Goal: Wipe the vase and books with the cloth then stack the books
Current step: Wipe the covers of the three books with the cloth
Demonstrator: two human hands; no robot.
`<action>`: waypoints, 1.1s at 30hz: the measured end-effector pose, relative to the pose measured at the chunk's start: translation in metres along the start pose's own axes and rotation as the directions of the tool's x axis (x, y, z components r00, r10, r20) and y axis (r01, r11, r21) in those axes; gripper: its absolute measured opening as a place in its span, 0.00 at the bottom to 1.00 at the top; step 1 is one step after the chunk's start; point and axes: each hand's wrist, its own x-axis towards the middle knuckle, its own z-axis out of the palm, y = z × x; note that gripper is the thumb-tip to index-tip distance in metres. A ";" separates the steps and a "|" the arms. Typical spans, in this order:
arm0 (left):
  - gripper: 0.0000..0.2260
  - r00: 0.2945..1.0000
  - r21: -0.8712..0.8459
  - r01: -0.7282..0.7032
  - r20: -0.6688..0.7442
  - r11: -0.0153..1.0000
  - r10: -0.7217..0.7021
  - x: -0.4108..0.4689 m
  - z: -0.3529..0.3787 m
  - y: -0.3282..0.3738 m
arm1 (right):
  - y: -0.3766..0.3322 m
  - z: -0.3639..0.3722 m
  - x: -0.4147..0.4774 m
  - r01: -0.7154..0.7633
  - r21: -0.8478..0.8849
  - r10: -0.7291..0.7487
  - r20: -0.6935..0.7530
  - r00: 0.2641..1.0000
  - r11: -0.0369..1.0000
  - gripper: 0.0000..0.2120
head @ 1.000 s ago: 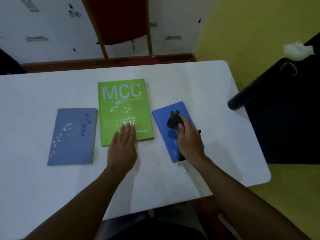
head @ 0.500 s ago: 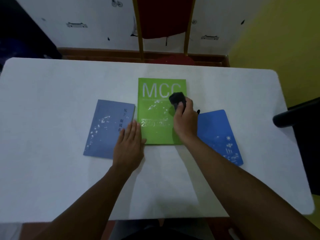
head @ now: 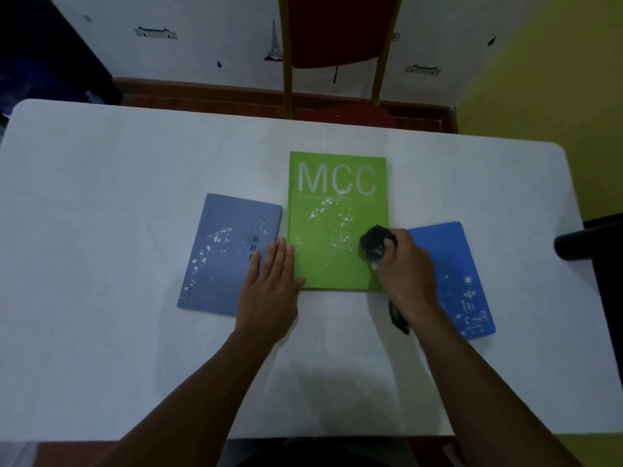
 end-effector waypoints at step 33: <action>0.29 0.999 0.029 -0.036 -0.022 0.999 0.037 0.002 -0.003 -0.004 | -0.035 0.054 0.073 0.421 -0.288 -0.435 0.017 0.900 0.860 0.31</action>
